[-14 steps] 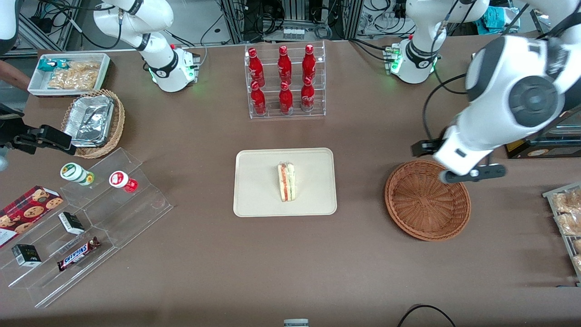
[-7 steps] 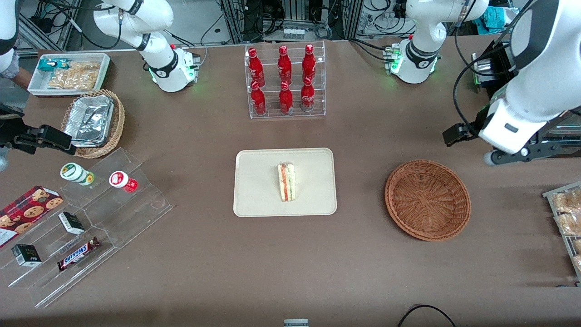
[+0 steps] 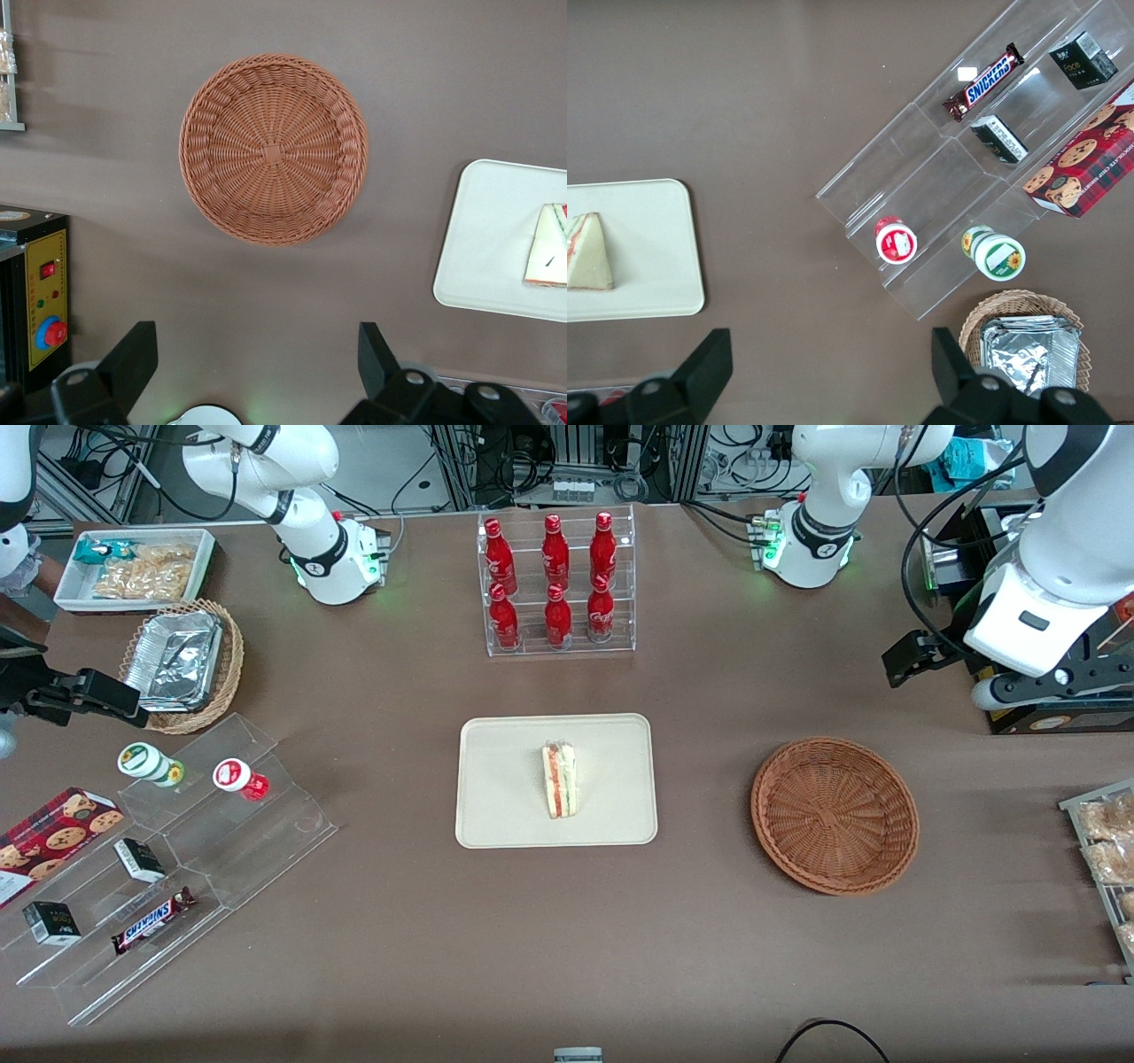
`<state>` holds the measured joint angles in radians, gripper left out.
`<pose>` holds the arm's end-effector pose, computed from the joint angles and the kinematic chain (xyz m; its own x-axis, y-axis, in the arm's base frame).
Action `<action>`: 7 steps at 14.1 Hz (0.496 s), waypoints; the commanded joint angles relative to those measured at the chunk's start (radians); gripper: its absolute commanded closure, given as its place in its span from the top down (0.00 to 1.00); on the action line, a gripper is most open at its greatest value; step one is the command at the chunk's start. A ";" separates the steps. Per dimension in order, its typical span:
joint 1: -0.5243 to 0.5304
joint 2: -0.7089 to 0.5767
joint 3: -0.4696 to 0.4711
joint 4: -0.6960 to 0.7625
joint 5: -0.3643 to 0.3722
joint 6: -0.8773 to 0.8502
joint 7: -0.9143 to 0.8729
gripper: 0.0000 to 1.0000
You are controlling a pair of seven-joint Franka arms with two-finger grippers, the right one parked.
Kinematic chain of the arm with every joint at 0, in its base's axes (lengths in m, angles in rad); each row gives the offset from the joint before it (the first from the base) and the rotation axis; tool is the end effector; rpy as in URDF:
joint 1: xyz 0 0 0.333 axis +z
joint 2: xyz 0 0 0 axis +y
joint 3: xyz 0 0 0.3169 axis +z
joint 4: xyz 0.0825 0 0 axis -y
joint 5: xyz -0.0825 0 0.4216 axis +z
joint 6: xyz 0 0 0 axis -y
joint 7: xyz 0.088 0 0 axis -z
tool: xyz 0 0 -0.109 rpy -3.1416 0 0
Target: Place sandwich from basket to tray
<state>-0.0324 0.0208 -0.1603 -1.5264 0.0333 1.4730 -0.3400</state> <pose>0.5783 -0.1078 0.6255 0.9869 0.1500 -0.0596 0.1469 -0.9877 -0.0529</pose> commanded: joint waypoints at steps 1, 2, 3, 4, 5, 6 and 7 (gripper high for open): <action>0.012 -0.012 -0.004 0.014 -0.003 -0.016 0.013 1.00; 0.012 -0.013 -0.004 0.015 -0.003 -0.017 0.013 1.00; 0.012 -0.015 -0.005 0.017 -0.003 -0.019 0.009 1.00; 0.012 -0.015 -0.005 0.018 -0.004 -0.017 0.010 1.00; 0.012 -0.015 -0.004 0.018 -0.010 -0.017 0.010 1.00; 0.014 -0.016 -0.002 0.020 -0.015 -0.017 0.010 1.00; 0.012 -0.016 0.017 0.023 -0.021 -0.016 0.015 1.00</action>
<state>-0.0324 0.0190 -0.1560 -1.5114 0.0327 1.4730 -0.3400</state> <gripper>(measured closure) 0.000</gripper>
